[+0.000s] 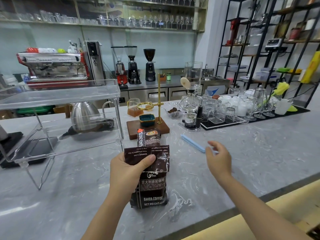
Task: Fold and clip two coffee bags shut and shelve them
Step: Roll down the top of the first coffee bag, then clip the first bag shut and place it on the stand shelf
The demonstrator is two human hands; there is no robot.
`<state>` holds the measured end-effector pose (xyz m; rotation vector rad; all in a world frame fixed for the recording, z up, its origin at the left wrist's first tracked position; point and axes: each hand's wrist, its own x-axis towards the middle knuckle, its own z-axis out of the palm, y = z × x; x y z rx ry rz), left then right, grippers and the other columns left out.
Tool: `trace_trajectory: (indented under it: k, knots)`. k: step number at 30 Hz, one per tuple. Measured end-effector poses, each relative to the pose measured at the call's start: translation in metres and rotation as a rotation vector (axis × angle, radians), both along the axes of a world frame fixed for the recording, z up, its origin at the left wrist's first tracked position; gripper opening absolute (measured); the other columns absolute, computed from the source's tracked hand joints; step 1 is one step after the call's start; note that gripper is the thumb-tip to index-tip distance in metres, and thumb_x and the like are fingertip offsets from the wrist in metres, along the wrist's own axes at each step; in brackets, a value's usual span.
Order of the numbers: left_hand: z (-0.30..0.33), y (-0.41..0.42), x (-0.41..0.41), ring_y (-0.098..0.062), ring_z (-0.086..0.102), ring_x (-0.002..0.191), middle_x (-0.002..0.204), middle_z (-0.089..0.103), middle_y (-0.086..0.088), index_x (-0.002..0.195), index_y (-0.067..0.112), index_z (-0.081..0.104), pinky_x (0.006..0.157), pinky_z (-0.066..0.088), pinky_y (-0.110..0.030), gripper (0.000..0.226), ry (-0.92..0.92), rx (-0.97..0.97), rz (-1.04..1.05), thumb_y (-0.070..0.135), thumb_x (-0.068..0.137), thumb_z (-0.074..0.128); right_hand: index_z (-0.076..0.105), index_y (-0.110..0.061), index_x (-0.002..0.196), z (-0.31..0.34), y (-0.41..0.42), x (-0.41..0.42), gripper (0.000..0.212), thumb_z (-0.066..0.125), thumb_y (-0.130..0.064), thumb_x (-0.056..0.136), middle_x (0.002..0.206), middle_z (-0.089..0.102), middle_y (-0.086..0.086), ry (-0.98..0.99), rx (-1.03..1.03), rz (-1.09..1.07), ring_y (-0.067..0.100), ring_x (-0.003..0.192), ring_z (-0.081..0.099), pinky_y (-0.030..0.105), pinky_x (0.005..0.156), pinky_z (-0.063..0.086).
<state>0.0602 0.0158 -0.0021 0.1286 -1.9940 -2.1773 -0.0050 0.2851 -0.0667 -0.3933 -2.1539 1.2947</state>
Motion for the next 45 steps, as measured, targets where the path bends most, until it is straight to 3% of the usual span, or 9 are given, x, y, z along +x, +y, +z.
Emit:
trace_trajectory:
  k: [5,9,14,21,27,32,36,41,45]
  knots:
    - [-0.001,-0.001,0.001,-0.019,0.079,0.069,0.077,0.081,-0.002,0.086,0.011,0.075,0.058,0.061,-0.032,0.023,0.009,-0.006,-0.001,0.008,0.067,0.089,0.052,-0.019,0.136,-0.048,0.065,-0.005,0.047,0.047,-0.038,0.094,0.135,0.052,0.012,-0.538,0.581,-0.080,0.033,0.127,0.046,0.044,0.108,0.034]
    - [-0.002,-0.001,0.001,-0.017,0.079,0.066,0.074,0.081,0.001,0.086,0.012,0.075,0.054,0.060,-0.027,0.022,0.008,-0.009,0.006,0.007,0.068,0.088,0.057,-0.019,0.133,-0.051,0.062,-0.007,0.041,0.044,-0.033,0.097,0.131,0.059,0.009,-0.515,0.648,-0.076,0.031,0.125,0.050,0.043,0.108,0.035]
    - [-0.003,-0.002,0.003,-0.016,0.079,0.067,0.075,0.081,0.002,0.086,0.013,0.075,0.056,0.060,-0.030,0.023,0.010,-0.004,0.012,0.008,0.068,0.088,0.071,-0.009,0.100,-0.049,0.066,0.001,0.017,0.056,-0.017,0.094,0.093,0.067,0.010,-0.331,0.348,-0.103,0.028,0.079,0.060,0.042,0.073,0.055]
    - [-0.002,-0.002,0.003,-0.016,0.079,0.067,0.074,0.081,0.001,0.086,0.012,0.075,0.055,0.060,-0.028,0.023,0.005,0.013,0.008,0.008,0.067,0.088,0.073,-0.001,0.095,-0.045,0.065,0.009,0.013,0.061,-0.008,0.093,0.081,0.066,0.010,-0.155,0.198,-0.157,0.025,0.074,0.055,0.030,0.069,0.042]
    - [-0.003,-0.003,0.001,-0.023,0.079,0.071,0.077,0.081,-0.004,0.085,0.012,0.076,0.065,0.062,-0.039,0.023,-0.011,0.025,0.011,0.007,0.067,0.089,0.071,-0.003,0.102,-0.041,0.065,0.013,0.016,0.062,-0.013,0.094,0.085,0.070,0.011,-0.042,-0.013,-0.165,0.029,0.081,0.065,0.029,0.069,0.046]
    - [-0.002,-0.002,0.001,-0.020,0.079,0.067,0.074,0.081,-0.002,0.078,0.014,0.076,0.061,0.062,-0.034,0.019,-0.016,0.025,0.021,0.006,0.067,0.089,0.067,-0.002,0.109,-0.038,0.063,0.014,0.022,0.056,-0.018,0.098,0.073,0.070,0.012,-0.006,-0.144,-0.135,0.017,0.061,0.063,0.029,0.054,0.051]
    - [-0.001,-0.001,0.002,-0.018,0.079,0.066,0.073,0.081,-0.001,0.078,0.014,0.076,0.057,0.061,-0.030,0.018,-0.014,0.025,0.017,0.006,0.068,0.089,0.064,-0.011,0.114,-0.035,0.052,0.018,0.022,0.049,-0.021,0.102,0.087,0.072,0.014,0.029,-0.393,-0.014,0.015,0.055,0.063,0.028,0.056,0.052]
    - [0.000,-0.002,0.003,-0.017,0.079,0.067,0.074,0.081,-0.001,0.081,0.012,0.076,0.055,0.061,-0.027,0.020,-0.013,0.022,0.018,0.005,0.068,0.089,0.065,-0.006,0.110,-0.009,0.012,0.022,0.022,0.046,-0.015,0.103,0.072,0.063,0.016,0.063,-0.583,0.242,0.011,0.044,0.056,0.021,0.048,0.054]
    - [0.000,-0.002,0.004,-0.016,0.079,0.067,0.074,0.081,-0.001,0.078,0.014,0.076,0.056,0.061,-0.027,0.019,-0.010,0.021,0.015,0.005,0.068,0.089,0.066,-0.006,0.106,0.026,-0.019,0.030,0.023,0.059,-0.024,0.094,0.069,0.059,0.012,0.071,-0.691,0.472,0.017,0.053,0.056,0.023,0.053,0.055]
